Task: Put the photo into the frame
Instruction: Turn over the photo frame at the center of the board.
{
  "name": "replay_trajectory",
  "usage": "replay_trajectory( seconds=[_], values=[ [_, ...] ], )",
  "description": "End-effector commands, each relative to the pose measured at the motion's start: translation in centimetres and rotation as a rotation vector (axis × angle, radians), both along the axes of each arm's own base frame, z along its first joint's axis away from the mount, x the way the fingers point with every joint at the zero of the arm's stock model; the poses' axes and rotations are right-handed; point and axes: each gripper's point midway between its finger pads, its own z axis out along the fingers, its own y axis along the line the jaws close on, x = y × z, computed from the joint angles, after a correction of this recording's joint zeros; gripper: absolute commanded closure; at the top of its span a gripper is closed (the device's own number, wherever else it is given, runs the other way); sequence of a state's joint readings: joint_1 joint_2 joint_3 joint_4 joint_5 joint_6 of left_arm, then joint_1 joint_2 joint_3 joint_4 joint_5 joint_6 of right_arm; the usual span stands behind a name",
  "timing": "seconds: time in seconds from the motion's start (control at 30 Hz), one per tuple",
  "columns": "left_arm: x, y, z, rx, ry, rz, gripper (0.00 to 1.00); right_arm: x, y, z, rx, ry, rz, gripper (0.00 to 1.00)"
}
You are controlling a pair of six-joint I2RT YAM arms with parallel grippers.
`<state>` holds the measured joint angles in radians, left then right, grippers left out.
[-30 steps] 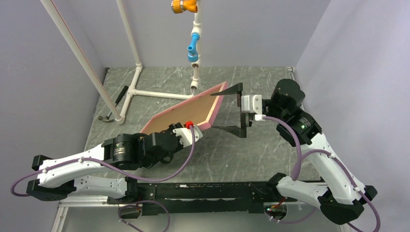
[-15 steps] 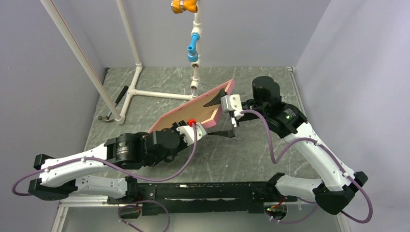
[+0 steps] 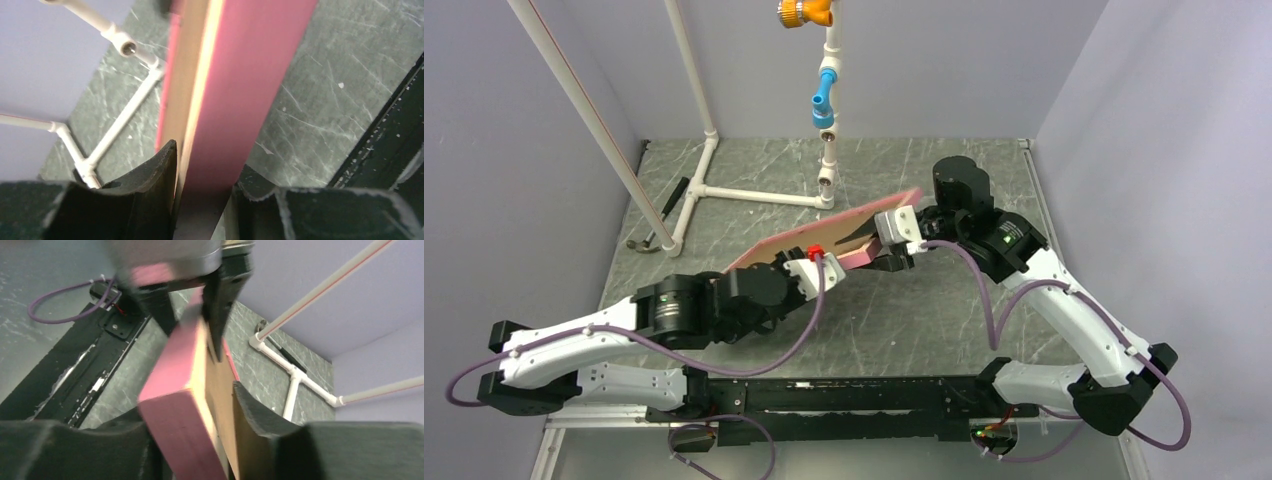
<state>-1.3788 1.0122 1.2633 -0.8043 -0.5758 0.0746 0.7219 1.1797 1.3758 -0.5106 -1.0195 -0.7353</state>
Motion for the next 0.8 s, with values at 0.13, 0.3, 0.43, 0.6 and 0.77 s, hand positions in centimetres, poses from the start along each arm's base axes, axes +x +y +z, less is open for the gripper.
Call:
replay_trajectory(
  seconds=[0.13, 0.3, 0.43, 0.6, 0.77],
  values=[
    [-3.2, -4.6, 6.4, -0.445, 0.175, -0.108, 0.87, -1.1, 0.1, 1.9, 0.039, -0.002, 0.011, 1.00],
    [-2.8, -4.1, 7.7, -0.464, 0.146, -0.093, 0.48, -1.1, -0.2, 1.6, 0.045, 0.022, -0.021, 1.00],
    [-2.2, -3.3, 9.4, -0.490, 0.101, -0.065, 0.07, -0.9, -0.4, 1.7, 0.039, 0.075, -0.060, 1.00],
    [-1.3, -2.2, 12.1, -0.536, 0.034, -0.031, 0.00, -0.5, -0.6, 1.3, 0.010, 0.197, -0.081, 1.00],
    [-0.4, -1.5, 13.5, -0.535, -0.009, 0.021, 0.00, -0.2, -2.0, 1.7, 0.043, 0.374, -0.027, 1.00]
  ],
)
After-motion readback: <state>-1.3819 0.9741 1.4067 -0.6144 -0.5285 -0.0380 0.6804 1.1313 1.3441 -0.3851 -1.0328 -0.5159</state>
